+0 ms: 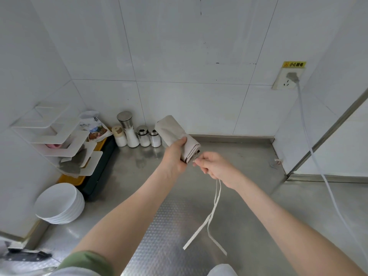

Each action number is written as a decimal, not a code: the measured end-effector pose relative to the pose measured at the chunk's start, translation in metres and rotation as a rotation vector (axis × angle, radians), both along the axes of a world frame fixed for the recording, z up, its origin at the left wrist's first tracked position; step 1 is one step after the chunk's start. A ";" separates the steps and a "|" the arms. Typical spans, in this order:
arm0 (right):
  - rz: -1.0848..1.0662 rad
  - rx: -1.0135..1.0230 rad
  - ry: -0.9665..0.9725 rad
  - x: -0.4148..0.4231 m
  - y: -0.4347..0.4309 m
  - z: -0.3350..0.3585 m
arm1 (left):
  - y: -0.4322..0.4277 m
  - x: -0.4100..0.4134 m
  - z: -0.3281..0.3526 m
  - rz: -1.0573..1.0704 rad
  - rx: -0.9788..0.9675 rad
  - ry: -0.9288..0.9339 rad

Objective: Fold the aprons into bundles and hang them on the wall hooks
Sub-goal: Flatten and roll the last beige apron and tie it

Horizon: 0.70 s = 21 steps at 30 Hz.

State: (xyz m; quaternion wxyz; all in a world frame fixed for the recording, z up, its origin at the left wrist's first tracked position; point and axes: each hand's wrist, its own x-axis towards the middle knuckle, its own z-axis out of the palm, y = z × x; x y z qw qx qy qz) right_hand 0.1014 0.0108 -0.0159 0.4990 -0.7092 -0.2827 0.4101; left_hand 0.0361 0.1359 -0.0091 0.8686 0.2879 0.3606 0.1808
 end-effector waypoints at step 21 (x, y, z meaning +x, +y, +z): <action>-0.059 0.107 -0.129 0.007 0.005 0.006 | -0.012 -0.015 0.010 -0.348 0.128 -0.096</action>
